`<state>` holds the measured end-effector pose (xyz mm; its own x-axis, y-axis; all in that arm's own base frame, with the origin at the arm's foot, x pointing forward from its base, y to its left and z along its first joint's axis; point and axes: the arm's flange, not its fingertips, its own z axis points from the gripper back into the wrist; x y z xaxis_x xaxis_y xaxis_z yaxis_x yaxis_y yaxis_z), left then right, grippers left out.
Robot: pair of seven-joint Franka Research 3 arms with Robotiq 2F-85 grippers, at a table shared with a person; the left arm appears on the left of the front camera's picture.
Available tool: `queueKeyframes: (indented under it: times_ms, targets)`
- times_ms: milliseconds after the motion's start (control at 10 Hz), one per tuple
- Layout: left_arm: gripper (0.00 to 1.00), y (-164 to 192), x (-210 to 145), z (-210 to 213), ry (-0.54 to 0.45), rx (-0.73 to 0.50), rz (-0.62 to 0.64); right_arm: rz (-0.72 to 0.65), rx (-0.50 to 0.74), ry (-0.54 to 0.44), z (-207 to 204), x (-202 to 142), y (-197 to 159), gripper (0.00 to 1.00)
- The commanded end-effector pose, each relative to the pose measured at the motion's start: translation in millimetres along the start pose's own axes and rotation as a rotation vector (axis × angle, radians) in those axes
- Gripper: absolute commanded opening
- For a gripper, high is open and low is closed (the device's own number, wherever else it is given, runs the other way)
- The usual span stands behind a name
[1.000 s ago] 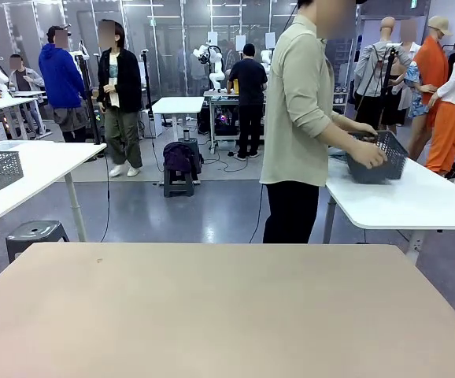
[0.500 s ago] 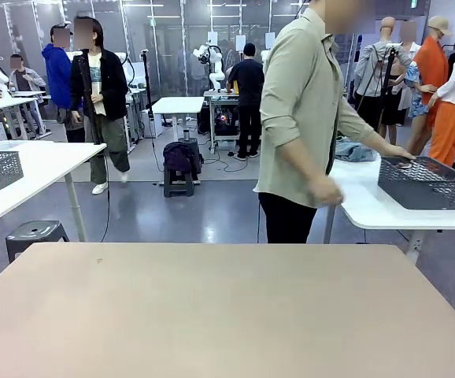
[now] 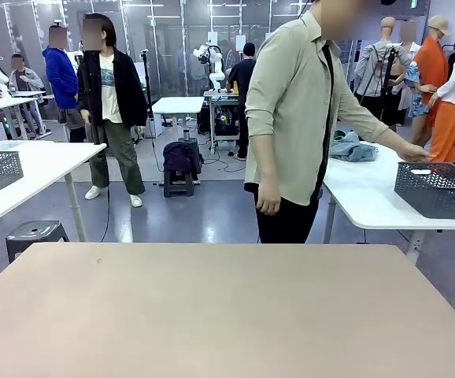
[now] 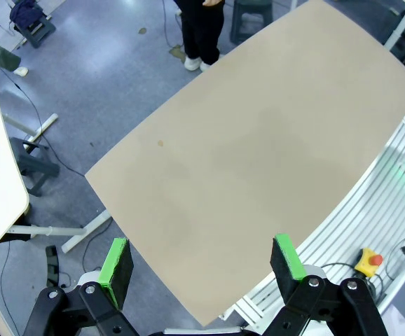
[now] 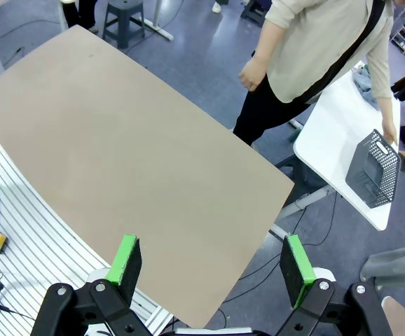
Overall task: Fold the towels and place them in the basket.
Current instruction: When a person lays out a Towel with hook on the table, fold it in half twice.
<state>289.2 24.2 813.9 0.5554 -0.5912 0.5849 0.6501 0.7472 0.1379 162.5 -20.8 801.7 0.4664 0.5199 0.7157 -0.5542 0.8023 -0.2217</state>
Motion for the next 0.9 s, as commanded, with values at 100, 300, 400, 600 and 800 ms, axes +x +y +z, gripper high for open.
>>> queueKeyframes:
  times_ms: [100,300,400,600,800]
  targets:
    - [1.0,-0.2,-0.1,0.2,-0.001,0.001,-0.001,-0.002,0.002,-0.004,0.1,0.1,-0.5,1.0]
    - [1.0,-0.2,-0.1,0.2,-0.001,0.001,-0.001,-0.002,0.002,-0.004,0.1,0.1,-0.5,1.0]
    - [1.0,-0.2,-0.1,0.2,-0.001,0.001,-0.001,-0.002,0.002,-0.004,0.1,0.1,-0.5,1.0]
    - [1.0,-0.2,-0.1,0.2,-0.001,0.001,-0.001,-0.002,0.002,-0.004,0.1,0.1,-0.5,1.0]
    - [1.0,-0.2,-0.1,0.2,-0.001,0.001,-0.001,-0.002,0.002,-0.004,0.1,0.1,-0.5,1.0]
